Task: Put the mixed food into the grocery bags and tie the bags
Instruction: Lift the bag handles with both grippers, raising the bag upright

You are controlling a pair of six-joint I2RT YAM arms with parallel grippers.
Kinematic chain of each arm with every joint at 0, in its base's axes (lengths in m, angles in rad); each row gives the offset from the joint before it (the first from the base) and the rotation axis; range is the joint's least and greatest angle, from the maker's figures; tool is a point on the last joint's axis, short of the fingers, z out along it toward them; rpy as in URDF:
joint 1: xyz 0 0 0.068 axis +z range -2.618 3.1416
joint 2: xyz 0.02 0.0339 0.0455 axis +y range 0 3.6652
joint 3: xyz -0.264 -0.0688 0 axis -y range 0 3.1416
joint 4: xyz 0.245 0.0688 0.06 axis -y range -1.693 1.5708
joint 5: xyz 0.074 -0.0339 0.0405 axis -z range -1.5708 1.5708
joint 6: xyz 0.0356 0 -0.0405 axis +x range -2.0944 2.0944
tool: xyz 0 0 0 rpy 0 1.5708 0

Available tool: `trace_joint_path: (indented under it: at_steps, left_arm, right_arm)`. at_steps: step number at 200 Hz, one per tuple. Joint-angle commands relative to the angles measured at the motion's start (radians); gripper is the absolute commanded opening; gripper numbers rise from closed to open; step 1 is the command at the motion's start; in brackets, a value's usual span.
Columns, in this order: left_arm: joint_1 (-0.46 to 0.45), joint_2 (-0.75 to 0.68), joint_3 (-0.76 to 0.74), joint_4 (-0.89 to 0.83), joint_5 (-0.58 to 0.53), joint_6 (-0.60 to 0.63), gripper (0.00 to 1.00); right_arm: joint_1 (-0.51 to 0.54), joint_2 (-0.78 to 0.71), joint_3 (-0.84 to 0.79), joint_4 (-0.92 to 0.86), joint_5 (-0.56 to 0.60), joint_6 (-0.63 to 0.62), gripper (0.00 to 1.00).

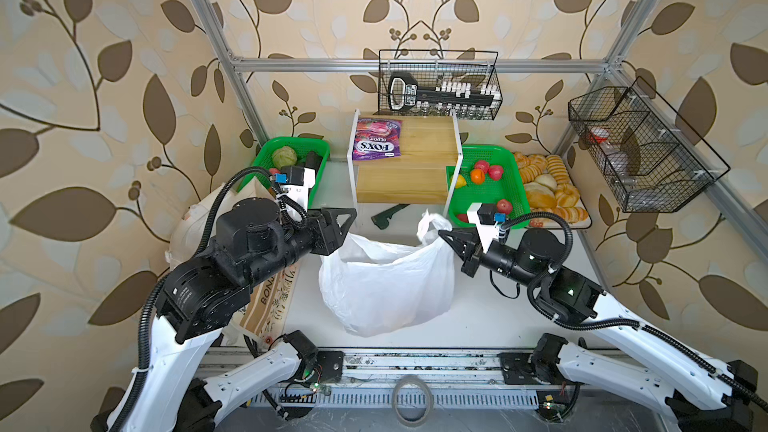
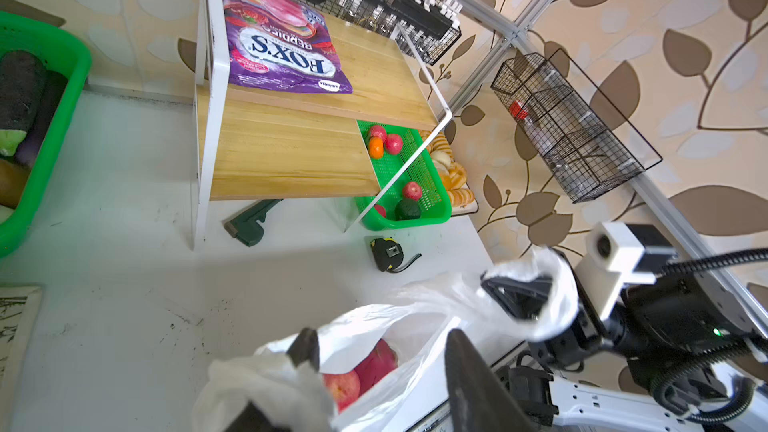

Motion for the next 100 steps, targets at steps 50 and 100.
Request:
trace_joint_path:
  at_steps: [50,100]
  left_arm:
    - [-0.004,0.039,0.089,0.045,-0.036,0.106,0.69]
    - [-0.004,0.191,0.285,-0.037,-0.117,0.198,0.78]
  right_arm:
    - [-0.126,0.087,0.034,-0.103,-0.023,0.369,0.0]
    - [-0.146,0.065,0.025,-0.091,0.015,0.429,0.0]
